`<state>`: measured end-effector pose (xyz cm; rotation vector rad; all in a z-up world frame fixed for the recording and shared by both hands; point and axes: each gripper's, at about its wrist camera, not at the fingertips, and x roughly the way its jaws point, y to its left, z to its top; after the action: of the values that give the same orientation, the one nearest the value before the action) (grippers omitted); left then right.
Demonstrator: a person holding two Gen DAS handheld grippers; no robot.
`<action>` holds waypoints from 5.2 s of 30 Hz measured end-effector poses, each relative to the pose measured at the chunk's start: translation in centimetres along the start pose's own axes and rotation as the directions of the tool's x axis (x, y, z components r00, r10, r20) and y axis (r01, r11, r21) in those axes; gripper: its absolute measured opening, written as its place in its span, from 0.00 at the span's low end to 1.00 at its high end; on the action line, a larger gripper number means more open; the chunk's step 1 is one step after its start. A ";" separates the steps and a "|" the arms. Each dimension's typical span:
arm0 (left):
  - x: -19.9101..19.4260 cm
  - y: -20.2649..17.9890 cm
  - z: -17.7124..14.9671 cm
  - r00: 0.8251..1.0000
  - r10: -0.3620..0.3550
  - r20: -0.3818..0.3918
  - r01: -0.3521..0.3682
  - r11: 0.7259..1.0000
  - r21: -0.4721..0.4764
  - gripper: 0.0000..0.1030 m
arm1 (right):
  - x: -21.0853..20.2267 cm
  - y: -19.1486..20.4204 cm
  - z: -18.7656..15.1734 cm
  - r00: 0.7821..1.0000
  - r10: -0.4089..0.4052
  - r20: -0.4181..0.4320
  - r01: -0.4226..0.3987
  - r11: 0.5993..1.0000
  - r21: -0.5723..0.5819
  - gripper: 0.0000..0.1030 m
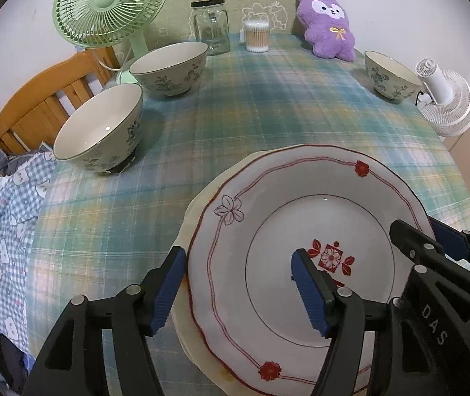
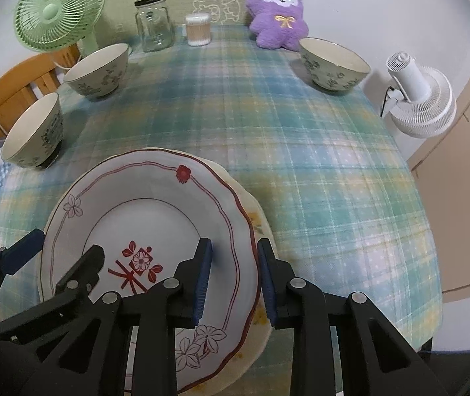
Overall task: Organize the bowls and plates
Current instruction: 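Lower the red-rimmed plate onto the yellow-flower plates and open both tools, then pull both tools back up from the plate stack, then move both tools to the green-rimmed white bowl and grasp its rim, then lift the bowl with both tools and carry it toward the plate stack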
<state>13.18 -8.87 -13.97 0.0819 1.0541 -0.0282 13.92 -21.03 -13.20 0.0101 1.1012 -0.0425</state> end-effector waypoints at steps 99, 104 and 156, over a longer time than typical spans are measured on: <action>6.1 21.0 11.6 0.991 -0.108 0.074 0.108 0.994 0.011 0.61 | 3.4 20.6 14.4 0.997 0.039 0.072 -0.042 0.998 0.043 0.56; 7.4 21.3 11.4 0.992 -0.113 0.047 0.114 0.994 -0.003 0.50 | 4.7 21.2 14.4 0.998 0.051 0.041 -0.053 0.998 0.041 0.44; 2.3 18.1 1.8 0.993 -0.110 -0.032 0.109 0.994 -0.032 0.16 | -1.2 18.9 3.6 0.997 0.062 -0.053 -0.060 0.997 0.038 0.15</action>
<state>17.00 9.09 -14.15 -0.0029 1.0916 -0.1102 17.34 -2.24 -10.74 0.0781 1.1536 -0.0074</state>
